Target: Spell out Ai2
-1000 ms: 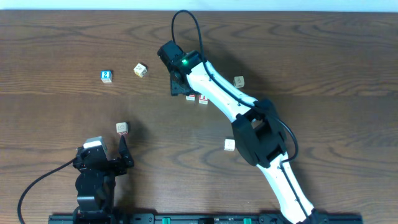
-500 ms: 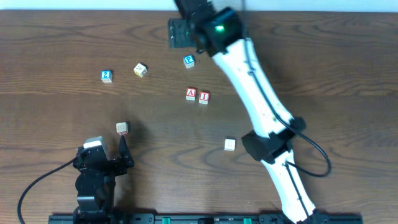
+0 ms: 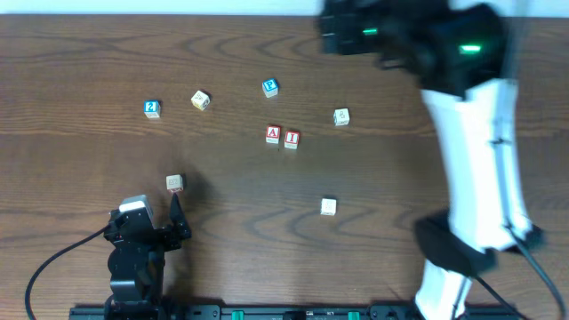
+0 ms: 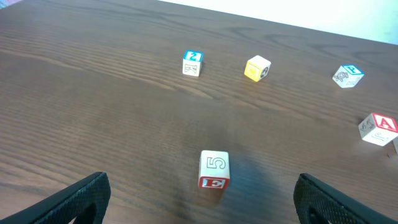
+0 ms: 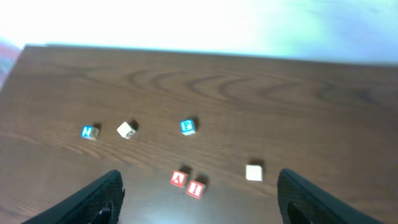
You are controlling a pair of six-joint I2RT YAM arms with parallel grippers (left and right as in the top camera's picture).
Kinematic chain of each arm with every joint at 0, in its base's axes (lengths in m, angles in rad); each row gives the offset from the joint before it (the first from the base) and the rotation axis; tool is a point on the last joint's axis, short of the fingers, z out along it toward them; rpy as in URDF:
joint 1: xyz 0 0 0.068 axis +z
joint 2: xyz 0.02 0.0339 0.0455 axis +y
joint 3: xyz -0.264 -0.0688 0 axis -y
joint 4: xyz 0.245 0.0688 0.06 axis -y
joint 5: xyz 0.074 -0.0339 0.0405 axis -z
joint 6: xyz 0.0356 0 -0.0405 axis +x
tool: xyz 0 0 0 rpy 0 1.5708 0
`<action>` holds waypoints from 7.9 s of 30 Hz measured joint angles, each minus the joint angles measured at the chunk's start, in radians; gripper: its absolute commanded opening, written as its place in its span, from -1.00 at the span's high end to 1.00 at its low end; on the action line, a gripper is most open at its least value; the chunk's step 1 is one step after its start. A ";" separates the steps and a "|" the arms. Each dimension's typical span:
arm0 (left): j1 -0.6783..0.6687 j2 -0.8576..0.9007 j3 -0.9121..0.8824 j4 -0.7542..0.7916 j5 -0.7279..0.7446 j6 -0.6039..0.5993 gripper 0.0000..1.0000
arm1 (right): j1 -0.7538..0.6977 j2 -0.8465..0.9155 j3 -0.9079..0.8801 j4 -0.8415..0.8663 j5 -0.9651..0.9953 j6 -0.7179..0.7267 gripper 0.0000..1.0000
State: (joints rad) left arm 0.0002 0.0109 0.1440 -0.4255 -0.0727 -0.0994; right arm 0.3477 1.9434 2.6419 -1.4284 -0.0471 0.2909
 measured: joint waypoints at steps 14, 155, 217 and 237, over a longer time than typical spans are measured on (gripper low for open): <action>0.000 0.000 -0.002 0.011 0.234 -0.174 -0.91 | -0.155 -0.509 -0.792 0.156 -0.210 -0.098 -0.77; 0.201 2.378 1.822 -0.537 0.177 0.420 0.31 | -0.055 -0.658 -0.977 0.103 -0.139 -0.167 -0.99; -0.657 2.390 1.925 -0.571 0.154 -0.036 0.88 | -0.245 -0.900 -0.483 -0.132 0.113 -0.193 -0.98; -0.657 2.390 1.893 -0.594 0.148 -0.194 0.88 | -0.245 -0.900 -0.483 -0.131 0.115 -0.193 -0.99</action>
State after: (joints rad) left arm -0.6563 2.4012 2.0365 -1.0199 0.0750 -0.2935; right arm 0.1032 1.0431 2.1590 -1.5597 0.0681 0.0975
